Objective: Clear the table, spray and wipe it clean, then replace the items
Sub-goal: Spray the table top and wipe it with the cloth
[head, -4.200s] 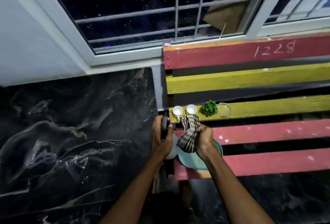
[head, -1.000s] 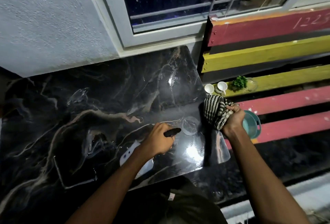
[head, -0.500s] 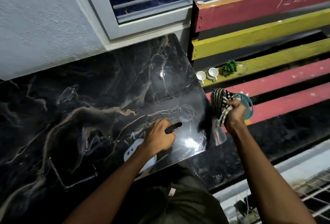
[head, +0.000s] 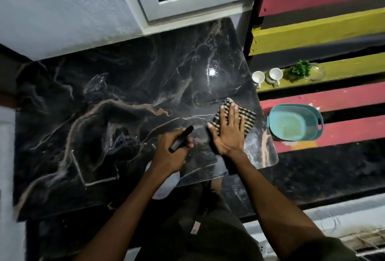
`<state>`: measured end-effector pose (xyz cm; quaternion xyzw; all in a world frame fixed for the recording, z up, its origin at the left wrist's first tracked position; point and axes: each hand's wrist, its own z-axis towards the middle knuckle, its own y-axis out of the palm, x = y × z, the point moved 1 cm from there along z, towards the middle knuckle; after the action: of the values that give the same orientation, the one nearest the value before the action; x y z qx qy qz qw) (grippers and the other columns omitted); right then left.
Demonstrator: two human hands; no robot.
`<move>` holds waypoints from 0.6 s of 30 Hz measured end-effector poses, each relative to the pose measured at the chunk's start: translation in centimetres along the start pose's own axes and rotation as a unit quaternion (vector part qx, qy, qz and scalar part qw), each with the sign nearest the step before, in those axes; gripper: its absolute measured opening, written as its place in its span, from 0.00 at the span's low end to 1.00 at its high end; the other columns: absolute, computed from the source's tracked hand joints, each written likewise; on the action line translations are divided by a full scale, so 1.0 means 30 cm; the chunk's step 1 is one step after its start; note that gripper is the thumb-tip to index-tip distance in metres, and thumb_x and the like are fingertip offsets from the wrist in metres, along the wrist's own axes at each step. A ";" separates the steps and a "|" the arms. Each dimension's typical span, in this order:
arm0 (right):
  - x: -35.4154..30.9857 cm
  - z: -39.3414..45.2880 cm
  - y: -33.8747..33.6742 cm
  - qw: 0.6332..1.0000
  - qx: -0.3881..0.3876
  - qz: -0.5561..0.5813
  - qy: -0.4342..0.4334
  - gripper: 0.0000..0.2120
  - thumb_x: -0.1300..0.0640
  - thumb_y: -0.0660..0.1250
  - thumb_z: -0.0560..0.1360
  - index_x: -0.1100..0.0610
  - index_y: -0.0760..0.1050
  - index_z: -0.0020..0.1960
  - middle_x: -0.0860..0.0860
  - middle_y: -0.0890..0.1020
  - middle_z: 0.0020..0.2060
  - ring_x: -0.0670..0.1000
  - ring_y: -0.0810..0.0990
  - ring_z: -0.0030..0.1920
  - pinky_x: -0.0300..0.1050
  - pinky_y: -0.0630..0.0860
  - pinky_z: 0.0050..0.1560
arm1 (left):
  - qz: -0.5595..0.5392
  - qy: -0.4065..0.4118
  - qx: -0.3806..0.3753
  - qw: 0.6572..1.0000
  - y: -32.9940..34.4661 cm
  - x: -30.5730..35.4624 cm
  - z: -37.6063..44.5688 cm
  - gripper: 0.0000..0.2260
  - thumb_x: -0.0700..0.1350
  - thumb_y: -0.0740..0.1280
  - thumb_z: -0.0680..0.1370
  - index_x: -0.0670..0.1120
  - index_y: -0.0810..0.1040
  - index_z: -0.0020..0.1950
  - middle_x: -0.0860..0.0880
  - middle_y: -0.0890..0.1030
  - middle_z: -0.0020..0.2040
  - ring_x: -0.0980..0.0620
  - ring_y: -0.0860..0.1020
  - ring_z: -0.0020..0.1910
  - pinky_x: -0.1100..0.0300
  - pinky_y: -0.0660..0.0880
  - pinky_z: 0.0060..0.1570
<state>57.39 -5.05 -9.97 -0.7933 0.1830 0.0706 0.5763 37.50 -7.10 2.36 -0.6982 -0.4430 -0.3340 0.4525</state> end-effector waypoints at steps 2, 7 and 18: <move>-0.037 -0.046 0.040 0.998 -0.007 -0.003 -0.056 0.36 0.32 0.37 0.81 0.48 0.40 0.84 0.55 0.38 0.83 0.53 0.33 0.82 0.56 0.35 0.81 | 0.001 -0.016 0.020 1.000 -0.005 -0.002 -0.014 0.09 0.35 0.65 0.69 0.41 0.83 0.43 0.52 0.85 0.36 0.57 0.83 0.35 0.65 0.78 0.29; 0.082 -0.266 0.096 0.987 -0.014 -0.038 -0.154 0.30 0.42 0.47 0.84 0.44 0.44 0.84 0.50 0.43 0.84 0.52 0.42 0.84 0.60 0.45 0.81 | 0.023 -0.034 0.039 0.998 0.004 -0.004 -0.027 0.12 0.28 0.65 0.73 0.42 0.83 0.41 0.45 0.85 0.36 0.42 0.83 0.35 0.51 0.78 0.27; -0.058 0.037 -0.018 0.999 0.009 -0.040 -0.010 0.31 0.40 0.46 0.84 0.44 0.40 0.84 0.57 0.39 0.83 0.57 0.37 0.83 0.66 0.40 0.81 | 0.030 -0.046 0.043 0.998 0.029 -0.047 -0.074 0.09 0.32 0.66 0.72 0.45 0.81 0.39 0.45 0.84 0.37 0.42 0.83 0.38 0.49 0.79 0.31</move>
<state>56.09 -3.51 -9.29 -0.7938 0.1462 0.0535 0.5879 37.62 -9.78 1.68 -0.7058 -0.4561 -0.2681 0.4711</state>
